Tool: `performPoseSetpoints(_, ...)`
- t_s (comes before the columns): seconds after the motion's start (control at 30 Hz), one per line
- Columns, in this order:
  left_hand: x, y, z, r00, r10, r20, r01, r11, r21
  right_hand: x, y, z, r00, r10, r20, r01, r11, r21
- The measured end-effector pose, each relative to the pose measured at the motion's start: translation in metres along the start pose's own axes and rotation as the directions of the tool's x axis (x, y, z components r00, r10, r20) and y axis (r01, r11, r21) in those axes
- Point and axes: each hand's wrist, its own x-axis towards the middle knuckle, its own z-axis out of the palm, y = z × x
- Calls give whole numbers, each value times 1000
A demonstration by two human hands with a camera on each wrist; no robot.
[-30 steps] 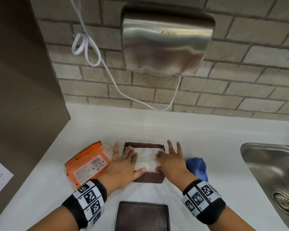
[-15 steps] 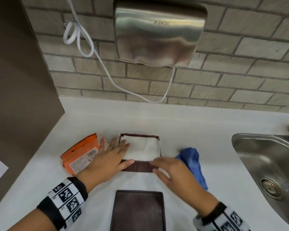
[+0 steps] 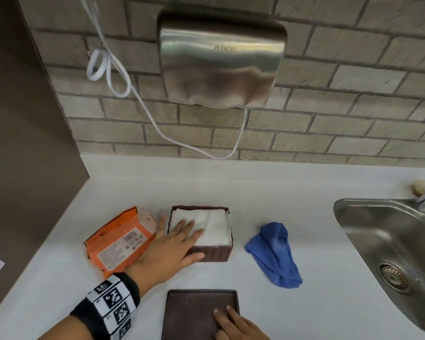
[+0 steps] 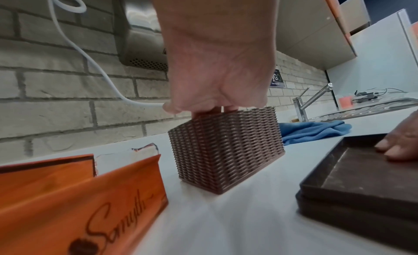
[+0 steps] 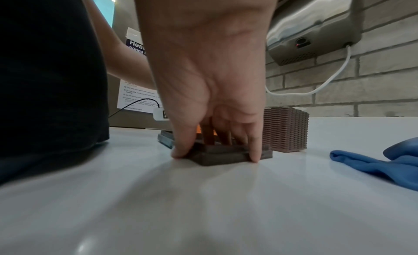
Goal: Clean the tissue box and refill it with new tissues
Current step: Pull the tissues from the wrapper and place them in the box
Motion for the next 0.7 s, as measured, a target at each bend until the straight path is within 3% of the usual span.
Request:
performPoseSetpoints(0.03, 0, 0, 0, 1000, -6, 15, 6, 1000, 15, 4, -3, 6, 999, 48, -17, -47, 997, 62)
performPoseSetpoints(0.13, -4, -1, -7, 1000, -19, -19, 19, 1000, 2, -1, -16, -19, 979, 179, 93, -201, 905, 374)
performPoseSetpoints(0.17, -6, -3, -11, 995, -17, -94, 16, 1000, -6, -1, -16, -21, 975, 156, 160, -210, 885, 415)
performPoseSetpoints(0.2, -7, -5, -15, 984, -17, -175, 18, 1000, 2, -6, -22, -31, 981, 178, 75, -193, 928, 319)
performPoseSetpoints(0.23, -7, -10, -15, 969, -8, -247, 11, 1000, 12, 8, -4, -10, 996, 80, 39, -87, 966, 244)
performPoseSetpoints(0.27, -5, -15, -13, 946, 26, -324, -7, 998, 61, 15, 4, -7, 995, 67, 77, -87, 952, 292)
performPoseSetpoints(0.3, -3, -20, -13, 927, 34, -372, -4, 997, 83, 17, 7, 5, 977, 30, 209, -121, 892, 436)
performPoseSetpoints(0.33, 1, -25, -10, 932, 20, -363, -2, 999, 50, 22, 17, 5, 950, -85, 301, -40, 922, 384)
performPoseSetpoints(0.37, 4, -29, -10, 942, -11, -334, 2, 1000, -27, 36, 36, -6, 938, -78, 339, -42, 942, 334)
performPoseSetpoints(0.4, 6, -31, -13, 932, -21, -361, 6, 999, -43, 53, 41, -29, 980, 64, 189, -125, 935, 331)
performPoseSetpoints(0.43, 5, -33, -19, 930, -15, -366, 5, 1000, -29, 58, 45, -50, 989, 87, -120, -44, 946, 322)
performPoseSetpoints(0.5, 5, -36, -24, 947, -35, -320, -5, 992, -125, 71, 44, -99, 904, 105, -415, 19, 959, 284)
performPoseSetpoints(0.53, 8, -37, -22, 961, -44, -273, 11, 993, -122, 77, 45, -130, 910, 146, -389, -46, 966, 254)
performPoseSetpoints(0.57, 9, -37, -21, 971, -46, -236, 14, 991, -136, 97, 53, -124, 927, 156, -342, -80, 971, 225)
performPoseSetpoints(0.63, 13, -38, -17, 977, -60, -203, 29, 988, -153, 124, 60, -130, 973, 202, -114, -183, 970, 159)
performPoseSetpoints(0.7, 14, -36, -17, 984, -59, -170, 32, 987, -159, 140, 64, -122, 978, 208, -7, -207, 973, 105)
